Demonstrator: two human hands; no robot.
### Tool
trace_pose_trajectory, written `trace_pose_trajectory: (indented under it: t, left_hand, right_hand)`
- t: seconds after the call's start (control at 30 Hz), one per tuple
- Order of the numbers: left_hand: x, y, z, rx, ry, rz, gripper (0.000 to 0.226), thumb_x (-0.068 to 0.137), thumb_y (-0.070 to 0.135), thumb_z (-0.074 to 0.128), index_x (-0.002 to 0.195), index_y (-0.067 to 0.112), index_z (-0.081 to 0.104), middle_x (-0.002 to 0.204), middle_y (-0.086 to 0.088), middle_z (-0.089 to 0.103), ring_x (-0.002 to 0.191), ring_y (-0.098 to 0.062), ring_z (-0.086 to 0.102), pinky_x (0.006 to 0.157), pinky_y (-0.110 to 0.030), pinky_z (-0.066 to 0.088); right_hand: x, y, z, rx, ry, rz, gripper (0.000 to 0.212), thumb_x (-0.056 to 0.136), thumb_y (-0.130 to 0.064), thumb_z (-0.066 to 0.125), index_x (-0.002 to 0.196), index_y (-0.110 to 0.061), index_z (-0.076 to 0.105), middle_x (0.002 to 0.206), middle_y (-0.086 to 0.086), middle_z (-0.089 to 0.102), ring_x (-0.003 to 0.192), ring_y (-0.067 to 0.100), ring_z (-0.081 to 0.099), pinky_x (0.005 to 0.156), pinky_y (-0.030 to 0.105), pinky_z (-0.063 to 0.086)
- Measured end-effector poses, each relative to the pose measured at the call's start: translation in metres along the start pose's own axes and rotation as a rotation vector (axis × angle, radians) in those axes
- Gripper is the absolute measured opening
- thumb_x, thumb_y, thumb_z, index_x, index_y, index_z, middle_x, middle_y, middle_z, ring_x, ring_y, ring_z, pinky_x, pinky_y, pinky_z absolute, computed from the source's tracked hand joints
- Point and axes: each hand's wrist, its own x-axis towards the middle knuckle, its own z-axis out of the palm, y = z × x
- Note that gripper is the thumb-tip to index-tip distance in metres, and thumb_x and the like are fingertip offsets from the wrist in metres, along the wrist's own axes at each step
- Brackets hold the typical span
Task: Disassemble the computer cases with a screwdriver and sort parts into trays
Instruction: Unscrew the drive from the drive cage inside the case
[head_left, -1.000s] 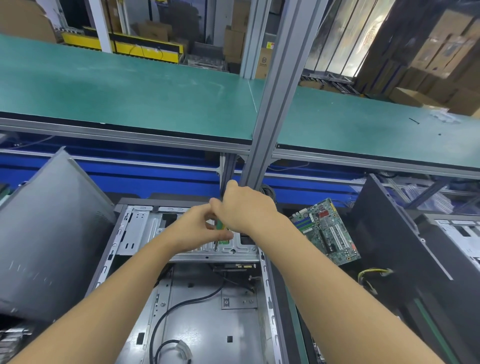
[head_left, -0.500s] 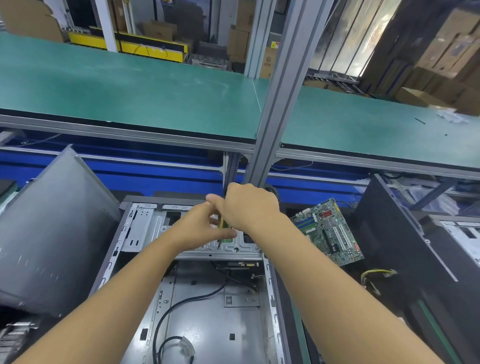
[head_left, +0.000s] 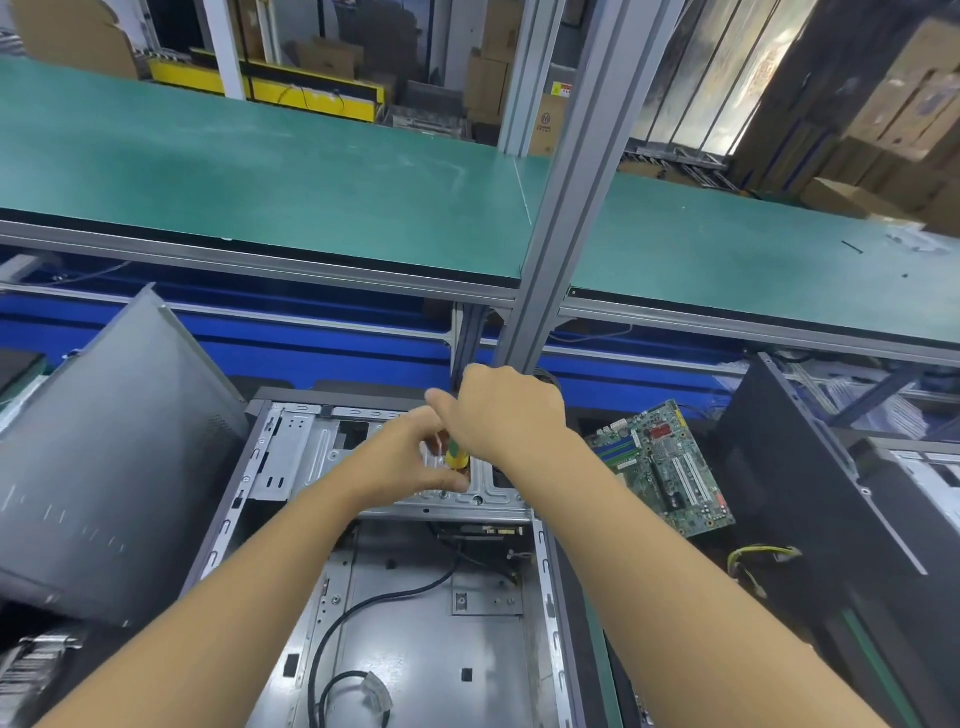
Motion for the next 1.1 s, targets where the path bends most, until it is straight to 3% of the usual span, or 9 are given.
trace_pose_trajectory:
  t: [0.1,0.2,0.27,0.37,0.5,0.6,0.73,0.9,1.1]
  left_hand:
    - [-0.007,-0.017,-0.005,0.204,-0.014,-0.041,0.031,0.077,0.031,0.083,0.104,0.036,0.068,0.092,0.016,0.058,0.076,0.0,0.056,0.067,-0.011,0.041]
    - [-0.008,-0.024,0.005,0.326,-0.093,-0.037,0.025,0.081,0.031,0.079,0.105,0.028,0.073,0.092,0.016,0.06,0.075,0.0,0.057,0.062,-0.007,0.038]
    - [-0.006,-0.021,0.013,0.343,-0.109,-0.022,0.028,0.083,0.032,0.078,0.108,0.022,0.075,0.093,0.011,0.06,0.079,-0.004,0.055,0.065,-0.008,0.037]
    - [-0.003,-0.019,0.019,0.331,-0.059,-0.064,0.028,0.081,0.034,0.079,0.105,0.02,0.076,0.092,0.008,0.062,0.081,-0.008,0.057,0.07,-0.017,0.043]
    - [-0.002,-0.02,0.023,0.334,-0.032,-0.07,0.019,0.081,0.035,0.08,0.094,0.022,0.078,0.087,0.01,0.062,0.076,-0.005,0.057,0.062,-0.009,0.037]
    - [0.0,-0.019,0.024,0.371,-0.005,-0.063,0.008,0.081,0.031,0.078,0.084,0.024,0.075,0.08,0.013,0.061,0.072,-0.005,0.058,0.063,-0.013,0.043]
    - [0.0,-0.015,0.027,0.489,-0.033,-0.032,0.012,0.082,0.033,0.068,0.075,0.028,0.06,0.078,0.014,0.056,0.072,-0.01,0.059,0.064,-0.024,0.048]
    - [0.001,-0.014,0.03,0.352,0.025,-0.043,0.016,0.079,0.026,0.068,0.068,0.028,0.057,0.071,0.012,0.058,0.063,-0.003,0.055,0.055,-0.011,0.036]
    - [0.008,0.009,0.035,0.158,0.026,-0.037,0.014,0.083,0.017,0.07,0.078,0.029,0.065,0.074,0.014,0.067,0.068,0.003,0.06,0.062,-0.006,0.041]
  right_hand:
    - [0.002,0.005,-0.005,0.086,-0.066,-0.068,0.03,0.1,-0.032,0.048,0.123,-0.014,0.044,0.113,0.008,0.053,0.092,0.031,0.056,0.071,0.041,0.044]
    - [0.003,0.006,-0.006,0.154,-0.169,-0.112,0.035,0.093,-0.019,0.055,0.125,-0.015,0.042,0.133,0.013,0.036,0.109,0.035,0.048,0.082,0.047,0.048]
    - [0.003,0.005,-0.002,0.163,-0.15,-0.129,0.036,0.095,-0.031,0.056,0.125,-0.017,0.042,0.132,0.01,0.036,0.108,0.035,0.049,0.083,0.047,0.049]
    - [0.001,0.003,0.001,0.158,-0.023,-0.126,0.042,0.1,-0.049,0.049,0.124,-0.015,0.047,0.118,0.005,0.05,0.098,0.031,0.057,0.079,0.043,0.049]
    - [0.0,0.004,0.005,0.231,0.059,-0.167,0.017,0.101,-0.017,0.051,0.117,-0.012,0.053,0.117,0.007,0.05,0.104,0.029,0.051,0.079,0.039,0.044]
    - [-0.001,0.004,0.005,0.294,-0.012,-0.187,0.027,0.092,-0.003,0.053,0.118,-0.013,0.053,0.12,0.007,0.042,0.112,0.028,0.039,0.081,0.037,0.038]
    - [-0.003,0.008,0.002,0.352,-0.029,-0.199,0.028,0.09,-0.001,0.054,0.114,-0.014,0.054,0.116,0.004,0.04,0.115,0.027,0.037,0.082,0.035,0.035]
    - [-0.006,0.02,-0.01,0.387,0.031,-0.174,0.026,0.088,-0.003,0.055,0.108,-0.019,0.055,0.115,0.002,0.043,0.112,0.026,0.041,0.083,0.037,0.042]
    - [-0.017,0.067,-0.026,0.353,0.193,-0.006,0.02,0.088,-0.007,0.057,0.107,-0.014,0.056,0.114,0.006,0.043,0.109,0.032,0.043,0.08,0.037,0.037]
